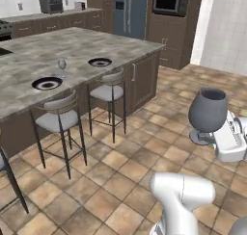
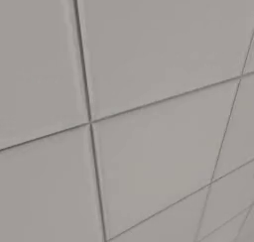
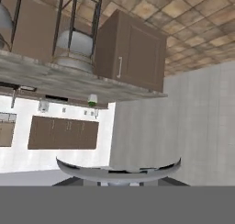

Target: Retrieve the wine glasses from the counter and place one next to each plate.

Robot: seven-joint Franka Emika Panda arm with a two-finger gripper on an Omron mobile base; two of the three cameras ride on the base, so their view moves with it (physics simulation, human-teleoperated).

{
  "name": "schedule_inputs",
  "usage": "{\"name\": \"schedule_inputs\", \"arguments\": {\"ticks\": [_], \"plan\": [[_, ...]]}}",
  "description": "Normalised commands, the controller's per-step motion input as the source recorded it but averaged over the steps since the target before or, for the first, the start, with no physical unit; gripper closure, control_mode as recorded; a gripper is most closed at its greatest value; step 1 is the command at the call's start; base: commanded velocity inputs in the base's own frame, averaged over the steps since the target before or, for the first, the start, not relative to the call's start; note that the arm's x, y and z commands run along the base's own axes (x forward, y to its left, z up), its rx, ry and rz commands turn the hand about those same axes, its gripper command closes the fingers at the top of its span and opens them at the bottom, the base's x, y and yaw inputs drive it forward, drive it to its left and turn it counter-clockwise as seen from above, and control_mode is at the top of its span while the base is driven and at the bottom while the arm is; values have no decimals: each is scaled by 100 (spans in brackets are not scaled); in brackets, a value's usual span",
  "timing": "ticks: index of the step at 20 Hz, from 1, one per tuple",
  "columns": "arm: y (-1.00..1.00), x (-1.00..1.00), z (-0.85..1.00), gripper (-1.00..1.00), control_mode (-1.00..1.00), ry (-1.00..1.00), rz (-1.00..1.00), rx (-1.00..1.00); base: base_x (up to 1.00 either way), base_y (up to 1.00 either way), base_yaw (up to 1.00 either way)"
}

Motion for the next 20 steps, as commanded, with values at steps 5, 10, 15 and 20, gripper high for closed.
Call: {"name": "schedule_inputs", "arguments": {"ticks": [5,10,15,20], "plan": [[0,0,0,100,100,0,0,0,71,-98,46],[0,0,0,100,100,0,0,0,47,-70,66],[0,0,0,100,100,0,0,0,45,-84,52],[0,0,0,100,100,0,0,0,30,-100,28]]}}
